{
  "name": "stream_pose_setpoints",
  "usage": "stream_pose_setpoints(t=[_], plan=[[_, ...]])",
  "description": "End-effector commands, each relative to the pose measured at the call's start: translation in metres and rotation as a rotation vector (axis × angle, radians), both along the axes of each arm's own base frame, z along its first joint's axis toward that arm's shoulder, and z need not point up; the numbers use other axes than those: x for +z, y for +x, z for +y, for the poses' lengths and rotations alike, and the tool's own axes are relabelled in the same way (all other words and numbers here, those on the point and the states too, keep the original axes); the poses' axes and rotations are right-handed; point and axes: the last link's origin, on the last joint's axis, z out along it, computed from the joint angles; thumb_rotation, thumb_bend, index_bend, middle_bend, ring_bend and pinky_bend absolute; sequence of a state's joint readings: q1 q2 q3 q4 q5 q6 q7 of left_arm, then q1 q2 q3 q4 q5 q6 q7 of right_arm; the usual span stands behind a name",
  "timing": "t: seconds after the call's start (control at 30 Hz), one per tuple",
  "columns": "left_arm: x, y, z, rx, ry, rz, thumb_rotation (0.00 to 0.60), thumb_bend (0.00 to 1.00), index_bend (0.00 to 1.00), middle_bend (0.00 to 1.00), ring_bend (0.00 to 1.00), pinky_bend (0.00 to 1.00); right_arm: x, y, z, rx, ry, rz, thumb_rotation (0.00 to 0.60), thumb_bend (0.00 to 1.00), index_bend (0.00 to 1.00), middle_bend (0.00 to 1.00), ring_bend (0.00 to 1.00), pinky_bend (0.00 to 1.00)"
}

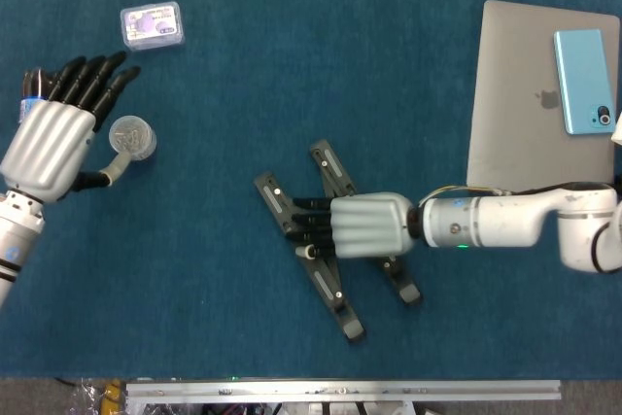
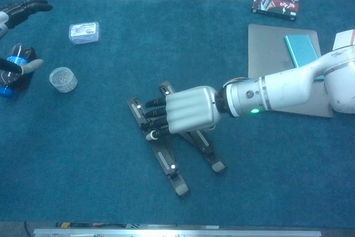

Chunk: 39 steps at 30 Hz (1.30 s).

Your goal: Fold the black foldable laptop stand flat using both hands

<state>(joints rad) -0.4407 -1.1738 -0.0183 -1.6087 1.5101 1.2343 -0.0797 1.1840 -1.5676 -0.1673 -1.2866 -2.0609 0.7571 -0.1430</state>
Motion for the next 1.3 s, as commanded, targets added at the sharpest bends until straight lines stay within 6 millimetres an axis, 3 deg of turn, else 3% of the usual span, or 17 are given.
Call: stream_pose_setpoints(t=[0.03,1.3], plan=[[0.002,-0.002,0.0,0.005,0.004,-0.003,0.6,0.32,0.0,0.0,0.0,0.0,-0.004,0.002,0.0,0.0,0.006,0.005,0.6,0.0,0.0,0.0,0.0,0.0],[0.004,-0.007,0.001,0.005,0.017,-0.071,0.6,0.31,0.0,0.0,0.0,0.0,-0.021,0.017,0.006,-0.029,0.025,0.049,0.6,0.0,0.0,0.02,0.0,0.0]])
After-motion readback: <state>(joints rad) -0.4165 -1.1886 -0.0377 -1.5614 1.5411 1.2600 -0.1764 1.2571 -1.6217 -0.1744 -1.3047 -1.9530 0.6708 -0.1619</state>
